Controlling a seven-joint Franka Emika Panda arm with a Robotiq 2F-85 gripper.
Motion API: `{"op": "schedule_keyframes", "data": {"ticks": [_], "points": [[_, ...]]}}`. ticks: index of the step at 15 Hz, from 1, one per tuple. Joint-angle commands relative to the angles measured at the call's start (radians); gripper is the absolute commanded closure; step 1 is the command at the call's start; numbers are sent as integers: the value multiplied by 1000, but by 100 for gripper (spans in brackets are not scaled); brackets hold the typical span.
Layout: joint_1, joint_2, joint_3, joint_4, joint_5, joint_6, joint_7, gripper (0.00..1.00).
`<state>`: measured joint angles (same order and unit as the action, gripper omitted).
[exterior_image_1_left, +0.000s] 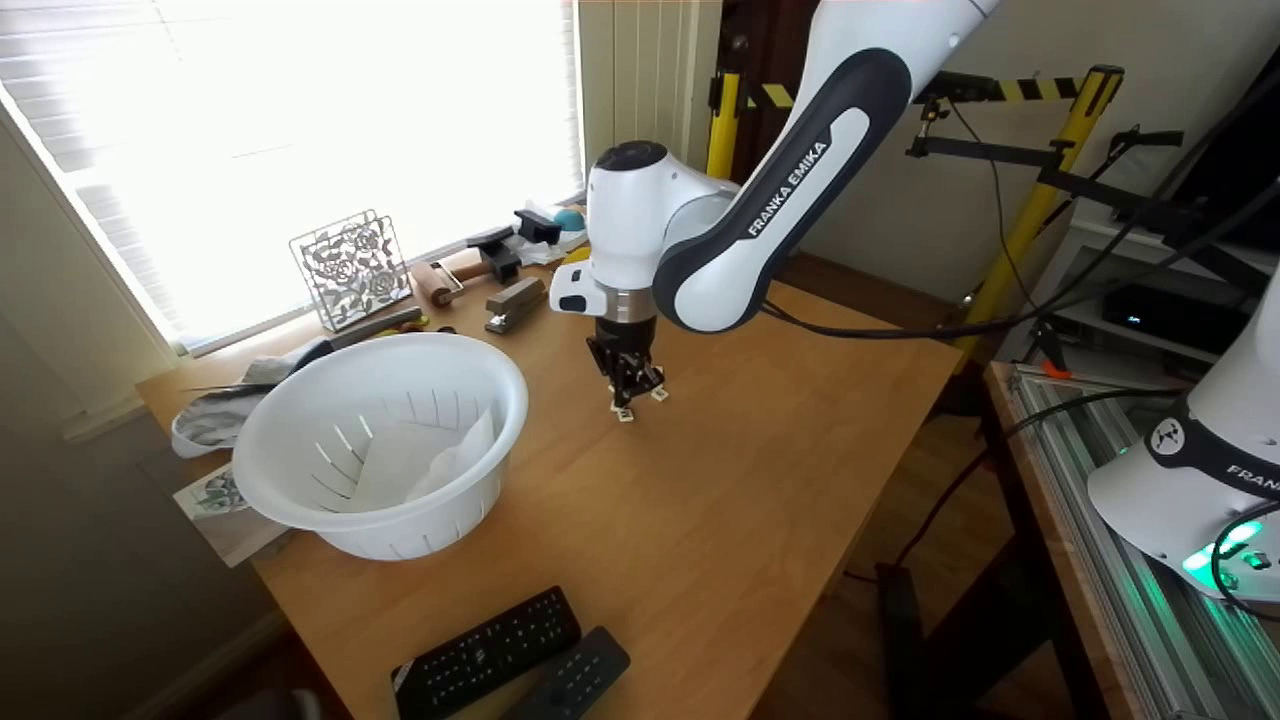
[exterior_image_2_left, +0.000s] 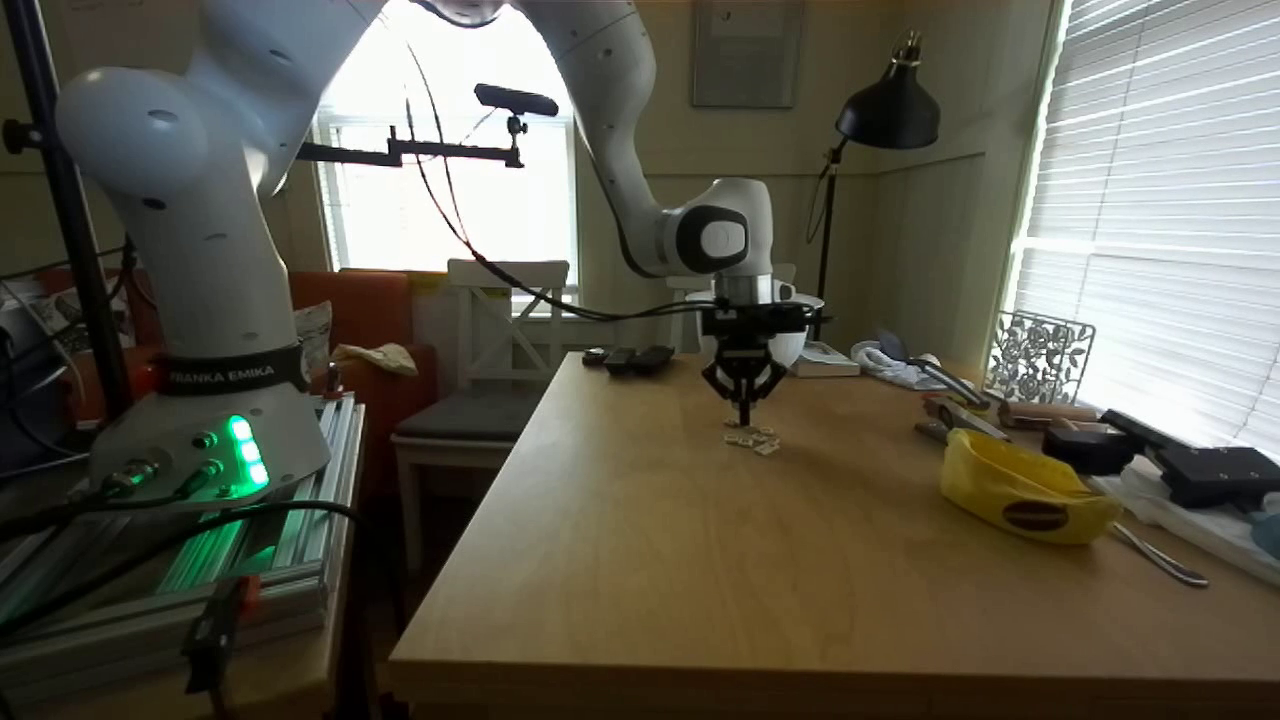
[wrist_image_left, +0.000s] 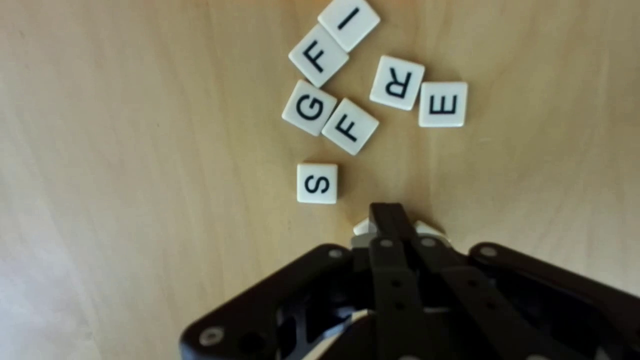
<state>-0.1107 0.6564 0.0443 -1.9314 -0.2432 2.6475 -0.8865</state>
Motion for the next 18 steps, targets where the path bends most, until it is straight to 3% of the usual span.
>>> {"op": "schedule_keyframes", "data": {"ticks": [1,18], "points": [[11,36,-7,9,-36,-10,-12,100],[36,35,-34,-3,-83,-12,-15,100]]}}
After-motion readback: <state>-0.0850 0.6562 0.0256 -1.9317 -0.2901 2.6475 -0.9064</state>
